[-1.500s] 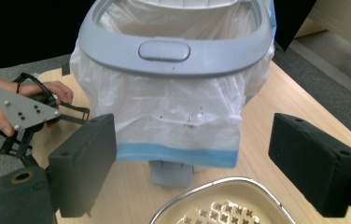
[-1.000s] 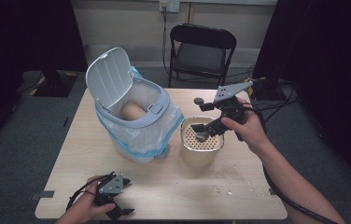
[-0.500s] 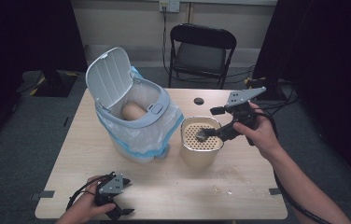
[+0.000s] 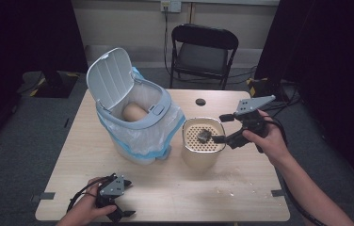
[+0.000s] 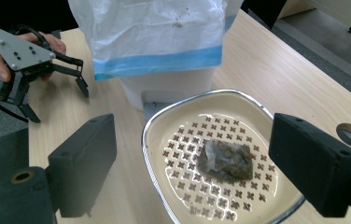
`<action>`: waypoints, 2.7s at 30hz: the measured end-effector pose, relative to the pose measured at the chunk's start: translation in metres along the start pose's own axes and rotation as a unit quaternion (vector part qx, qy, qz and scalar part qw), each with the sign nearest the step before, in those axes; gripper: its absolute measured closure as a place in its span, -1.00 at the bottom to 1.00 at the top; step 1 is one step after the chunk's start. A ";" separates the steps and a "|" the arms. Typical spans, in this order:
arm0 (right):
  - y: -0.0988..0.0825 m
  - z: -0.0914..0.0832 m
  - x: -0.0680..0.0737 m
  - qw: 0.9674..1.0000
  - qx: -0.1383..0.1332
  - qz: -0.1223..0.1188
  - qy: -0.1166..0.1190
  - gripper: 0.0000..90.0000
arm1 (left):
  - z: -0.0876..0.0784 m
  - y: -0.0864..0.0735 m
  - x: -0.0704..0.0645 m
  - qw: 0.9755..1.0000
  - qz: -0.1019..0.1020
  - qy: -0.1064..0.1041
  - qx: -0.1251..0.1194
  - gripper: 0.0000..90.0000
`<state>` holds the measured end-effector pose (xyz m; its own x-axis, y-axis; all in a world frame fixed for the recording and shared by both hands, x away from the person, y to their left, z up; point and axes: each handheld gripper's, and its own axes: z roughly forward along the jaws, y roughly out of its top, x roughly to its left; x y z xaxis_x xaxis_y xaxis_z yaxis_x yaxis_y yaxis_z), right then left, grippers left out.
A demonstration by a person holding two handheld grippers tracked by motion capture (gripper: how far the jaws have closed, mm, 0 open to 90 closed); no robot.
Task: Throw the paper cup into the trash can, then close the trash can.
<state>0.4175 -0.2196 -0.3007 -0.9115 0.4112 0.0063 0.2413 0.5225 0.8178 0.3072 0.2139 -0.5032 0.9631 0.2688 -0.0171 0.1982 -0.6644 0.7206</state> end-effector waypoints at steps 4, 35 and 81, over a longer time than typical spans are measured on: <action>-0.005 -0.002 0.000 1.000 0.003 0.001 -0.003 -0.67 | 0.000 0.000 0.000 1.000 0.000 0.000 0.000 -1.00; -0.073 -0.021 -0.009 0.999 0.013 0.041 -0.027 -0.67 | 0.000 0.000 0.000 1.000 0.000 0.000 0.000 -1.00; -0.191 0.033 0.009 0.994 0.068 0.075 -0.044 -0.66 | 0.000 0.000 0.000 1.000 0.002 0.000 0.001 -1.00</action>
<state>0.3743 -0.2906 -0.4758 -0.8308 0.5525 0.0675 0.4207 0.5439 0.7261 0.3074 0.2140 -0.5031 0.9636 0.2670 -0.0146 0.1955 -0.6660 0.7199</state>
